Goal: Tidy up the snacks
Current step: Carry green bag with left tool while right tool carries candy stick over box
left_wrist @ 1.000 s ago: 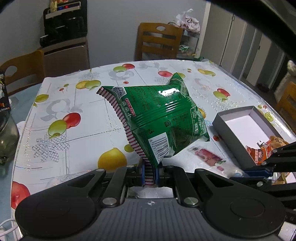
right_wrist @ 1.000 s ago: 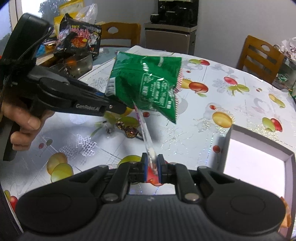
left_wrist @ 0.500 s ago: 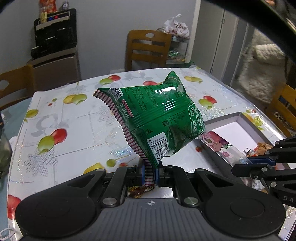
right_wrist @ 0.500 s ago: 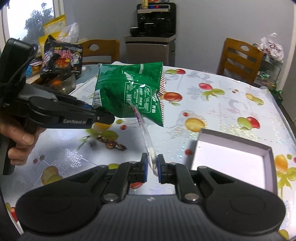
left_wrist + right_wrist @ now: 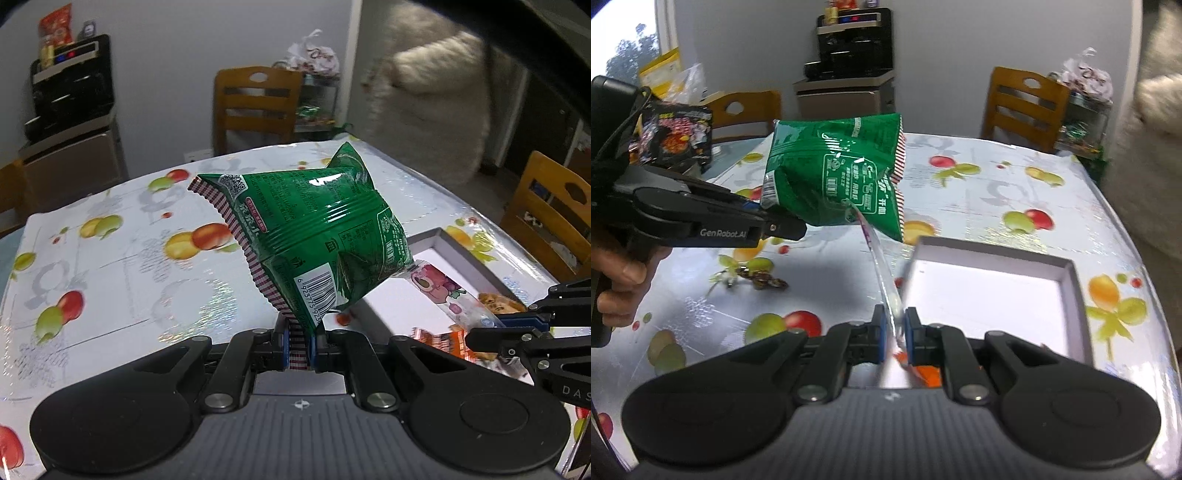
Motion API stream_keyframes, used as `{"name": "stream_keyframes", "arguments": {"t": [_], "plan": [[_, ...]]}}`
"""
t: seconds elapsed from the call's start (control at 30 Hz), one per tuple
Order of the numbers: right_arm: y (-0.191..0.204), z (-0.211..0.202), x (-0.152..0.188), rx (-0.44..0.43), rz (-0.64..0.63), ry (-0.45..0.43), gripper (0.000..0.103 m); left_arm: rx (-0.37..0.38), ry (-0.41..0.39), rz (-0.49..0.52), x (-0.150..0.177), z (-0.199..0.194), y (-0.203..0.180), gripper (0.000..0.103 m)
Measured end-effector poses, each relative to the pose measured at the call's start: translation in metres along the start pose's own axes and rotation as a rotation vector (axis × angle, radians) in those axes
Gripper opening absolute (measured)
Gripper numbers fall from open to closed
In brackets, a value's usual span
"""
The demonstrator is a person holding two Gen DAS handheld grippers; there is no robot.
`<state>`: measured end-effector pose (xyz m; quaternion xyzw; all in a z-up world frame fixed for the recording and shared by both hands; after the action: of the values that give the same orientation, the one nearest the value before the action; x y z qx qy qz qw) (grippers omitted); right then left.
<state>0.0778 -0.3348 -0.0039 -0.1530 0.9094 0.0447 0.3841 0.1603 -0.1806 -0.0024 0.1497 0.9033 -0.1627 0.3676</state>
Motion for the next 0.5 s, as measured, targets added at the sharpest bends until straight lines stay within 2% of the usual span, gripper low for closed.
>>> {"name": "stream_keyframes", "arguments": {"t": [0.5], "plan": [[-0.063,-0.026,0.037,0.111,0.154,0.028,0.008,0.087,0.064,0.072,-0.003,0.039,-0.069,0.012]]}}
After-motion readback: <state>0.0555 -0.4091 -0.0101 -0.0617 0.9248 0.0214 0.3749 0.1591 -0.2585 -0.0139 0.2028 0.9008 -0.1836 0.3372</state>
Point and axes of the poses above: each gripper's, at about its wrist camera, not at the fingertips, and z roughly the way its jaws point, y to its left, x to its underside, the point moved 4 cm from there along z, roughly the way its jaws point, and after that the axes turned 8 degrees about -z, right-handed, at the moved point
